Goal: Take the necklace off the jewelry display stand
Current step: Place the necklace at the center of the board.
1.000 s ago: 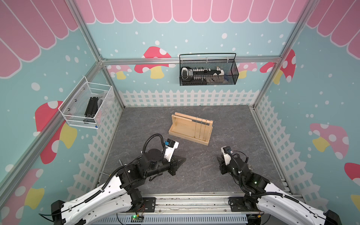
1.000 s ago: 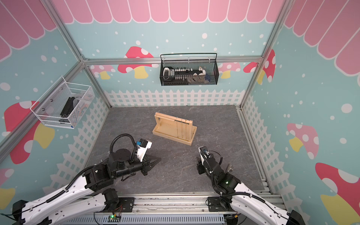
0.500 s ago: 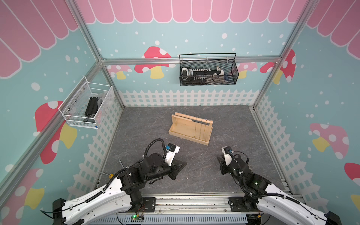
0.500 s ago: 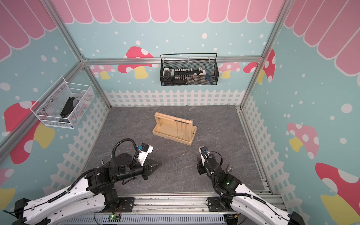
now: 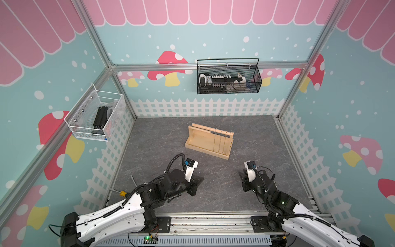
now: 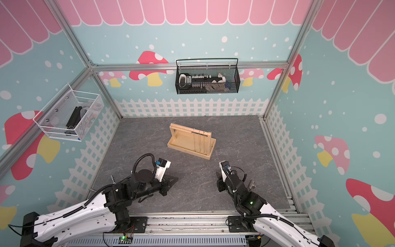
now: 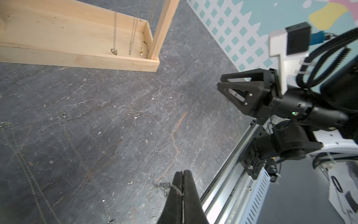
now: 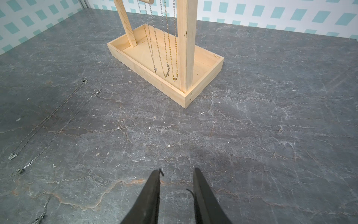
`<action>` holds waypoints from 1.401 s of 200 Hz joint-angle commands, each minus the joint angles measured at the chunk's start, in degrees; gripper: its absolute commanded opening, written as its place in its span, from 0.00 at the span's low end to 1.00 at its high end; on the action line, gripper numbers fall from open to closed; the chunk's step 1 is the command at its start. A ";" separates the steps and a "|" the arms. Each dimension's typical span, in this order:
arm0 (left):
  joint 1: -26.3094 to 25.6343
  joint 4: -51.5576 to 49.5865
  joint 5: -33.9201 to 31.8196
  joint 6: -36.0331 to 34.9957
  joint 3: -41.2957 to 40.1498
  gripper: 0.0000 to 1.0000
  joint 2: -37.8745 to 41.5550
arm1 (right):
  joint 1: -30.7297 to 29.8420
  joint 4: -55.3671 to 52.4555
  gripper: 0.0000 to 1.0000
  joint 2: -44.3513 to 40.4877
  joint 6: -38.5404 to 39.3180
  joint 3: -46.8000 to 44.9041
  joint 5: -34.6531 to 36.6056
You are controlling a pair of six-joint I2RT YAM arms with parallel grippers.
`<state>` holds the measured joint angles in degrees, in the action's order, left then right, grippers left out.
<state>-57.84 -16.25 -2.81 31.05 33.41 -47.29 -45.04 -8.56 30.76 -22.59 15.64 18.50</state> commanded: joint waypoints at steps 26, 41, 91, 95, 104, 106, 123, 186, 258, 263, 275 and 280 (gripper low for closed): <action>-0.16 -1.34 -12.61 -2.10 1.92 0.00 -5.04 | 0.26 0.02 0.31 -0.53 -0.38 -0.87 -0.04; -0.15 -2.02 -15.01 -2.41 2.63 0.00 -5.80 | 0.22 0.04 0.31 -0.53 -0.40 -0.87 -0.09; -0.09 -3.94 -17.11 -2.47 1.63 0.00 -0.67 | 0.22 0.21 0.31 -0.44 -0.27 -0.87 -0.18; -0.14 -4.25 -17.11 -2.44 1.45 0.00 -0.15 | 0.21 0.21 0.31 -0.44 -0.30 -0.87 -0.21; -0.13 -5.07 -17.05 -2.18 1.10 0.00 1.00 | 0.21 0.25 0.31 -0.44 -0.28 -0.96 -0.21; -0.13 -5.12 -16.99 -2.14 1.06 0.00 1.22 | 0.21 0.22 0.31 -0.44 -0.29 -0.96 -0.22; -0.14 -6.14 -16.69 -1.63 0.14 0.00 3.13 | 0.21 0.30 0.31 -0.46 -0.26 -0.96 -0.32; -0.15 -8.83 -17.85 -0.90 -1.06 0.00 6.11 | 0.21 0.21 0.31 -0.79 -0.28 -1.05 -0.29; -0.14 -3.96 -13.69 -1.81 -0.94 0.00 3.13 | 0.21 0.21 0.31 -0.88 -0.42 -1.04 -0.40; -0.08 -3.48 -13.50 -2.07 -0.67 0.00 2.60 | 0.21 0.23 0.31 -0.92 -0.37 -1.09 -0.43; -0.09 -2.68 -13.26 -2.53 0.21 0.00 1.12 | 0.21 0.13 0.31 -0.97 -0.37 -1.12 -0.48; -0.15 -2.33 -13.33 -2.85 0.62 0.00 0.39 | 0.21 0.13 0.31 -1.05 -0.35 -1.14 -0.48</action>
<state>-57.84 -21.43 -17.30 29.15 32.51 -44.69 -45.04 -8.56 30.33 -22.59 15.49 18.31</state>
